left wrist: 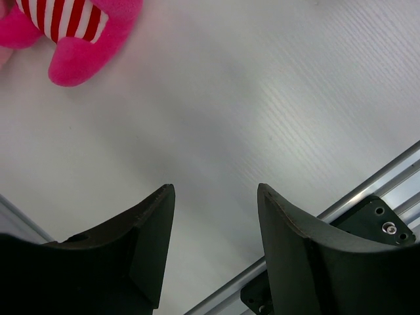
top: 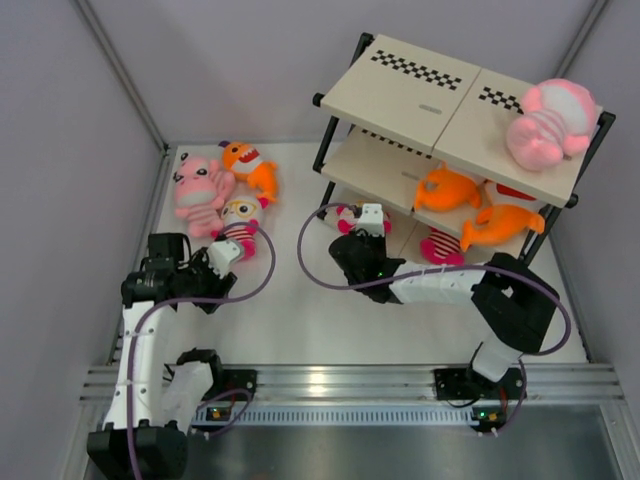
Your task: Place and organize the stuffed toys onto the shelf
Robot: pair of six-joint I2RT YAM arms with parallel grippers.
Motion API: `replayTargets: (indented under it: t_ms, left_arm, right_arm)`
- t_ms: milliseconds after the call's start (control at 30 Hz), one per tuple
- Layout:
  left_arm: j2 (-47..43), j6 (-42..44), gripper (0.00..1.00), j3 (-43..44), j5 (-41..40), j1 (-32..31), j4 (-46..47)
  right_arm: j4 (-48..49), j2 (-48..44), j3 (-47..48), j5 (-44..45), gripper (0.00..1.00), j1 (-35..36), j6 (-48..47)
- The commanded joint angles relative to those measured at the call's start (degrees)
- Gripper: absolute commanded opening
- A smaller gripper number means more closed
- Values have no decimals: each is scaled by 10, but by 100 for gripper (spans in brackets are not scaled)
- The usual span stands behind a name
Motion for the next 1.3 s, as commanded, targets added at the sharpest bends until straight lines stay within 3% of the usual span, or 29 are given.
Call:
replayTargets:
  t_ms: [0,133,333,567,700,733,933,1067,1267]
  left_arm:
    - [-15,0,59,5,-4,1,6]
    - [-18,-1,59,5,-8,2,6]
    - [-21,-1,59,1,-5,2,6]
    - [-22,-1,59,-2,-13,2,6]
    - [-25,-2,59,-2,-13,1,6]
    - [-25,-1,59,-2,-13,1,6]
    - [-19,3,59,5,-17,2,6]
    - [-18,1,59,6,-15,2,6]
    - [-22,4,59,2,-21,2,6]
  right_arm:
    - [-170,-25,-27,-28,0,-10,153]
    - [-179,1,-18,-38,0,-10,178]
    - [-275,0,-24,2,0,-15,392]
    - [-270,-44,-41,40,0,-48,500]
    - [-417,-32,-6,99,0,-68,676]
    - [-511,-28,-1,112,0,-68,786]
    - [-828,17,40,168,0,-68,1143]
    - [-947,79,85,171,0,-64,1267]
    - [-905,88,69,127,0,-61,1254]
